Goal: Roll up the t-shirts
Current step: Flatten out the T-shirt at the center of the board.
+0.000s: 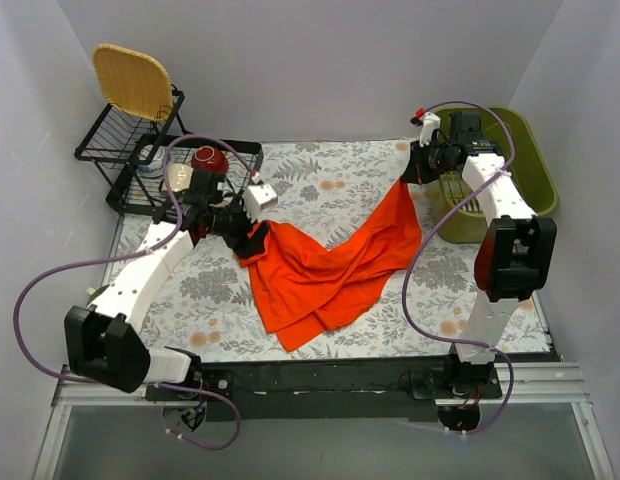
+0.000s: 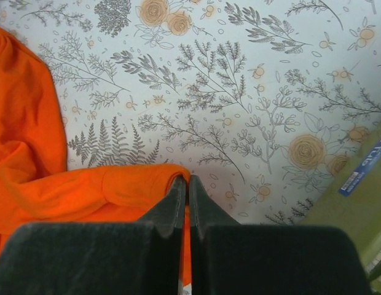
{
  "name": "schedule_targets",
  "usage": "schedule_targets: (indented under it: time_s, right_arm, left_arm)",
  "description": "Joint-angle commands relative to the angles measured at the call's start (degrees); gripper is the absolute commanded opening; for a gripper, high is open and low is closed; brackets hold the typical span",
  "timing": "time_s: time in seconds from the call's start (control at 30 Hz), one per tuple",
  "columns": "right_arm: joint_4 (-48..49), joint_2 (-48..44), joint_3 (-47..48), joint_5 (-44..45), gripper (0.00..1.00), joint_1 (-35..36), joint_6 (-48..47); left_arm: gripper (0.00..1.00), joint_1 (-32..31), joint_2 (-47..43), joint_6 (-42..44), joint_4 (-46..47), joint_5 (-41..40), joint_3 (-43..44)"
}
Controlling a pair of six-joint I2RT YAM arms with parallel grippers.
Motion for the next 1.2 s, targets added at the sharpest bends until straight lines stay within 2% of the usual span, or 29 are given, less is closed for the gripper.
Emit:
schedule_targets:
  time_s: [0.0,0.2,0.3,0.37,0.57,0.73,0.9,1.17]
  right_arm:
    - [1.56,-3.87,-2.50,-3.09,0.01,0.20,1.36]
    - [1.48,-4.32,-3.92,-3.88,0.01,0.29,1.18]
    - [1.56,-4.23,-3.39,-3.09,0.01,0.29,1.01]
    - [1.39,-4.58,-2.95,-3.70,0.01,0.29,0.92]
    - [0.95,-5.90,-4.88,-4.06,0.01,0.38,0.48]
    - [0.95,-7.13,-6.55,-4.15,0.01,0.38,0.39]
    - [0.95,-7.39,-6.90,-3.53,0.01,0.38,0.13]
    - [0.86,-7.75,-7.43,-3.01,0.01,0.55,-0.13]
  left_arm:
    - [0.65,-2.82,-5.09,13.53,-14.62,8.73,-9.50]
    - [0.59,-18.00,-8.54,10.65,-8.30,3.29,-18.66]
    - [0.57,-22.06,-10.29,9.15,-4.08,0.21,-22.71]
    - [0.51,-24.88,-10.39,7.65,-1.71,-1.28,-24.73]
    - [0.49,-26.65,-9.42,7.03,1.72,-6.04,-27.81]
    - [0.44,-27.00,-7.14,7.91,2.70,-7.53,-29.66]
    - [0.46,-27.43,-7.57,8.53,7.35,-9.64,-33.70]
    - [0.47,-28.75,-8.28,6.94,9.73,-10.61,-34.85]
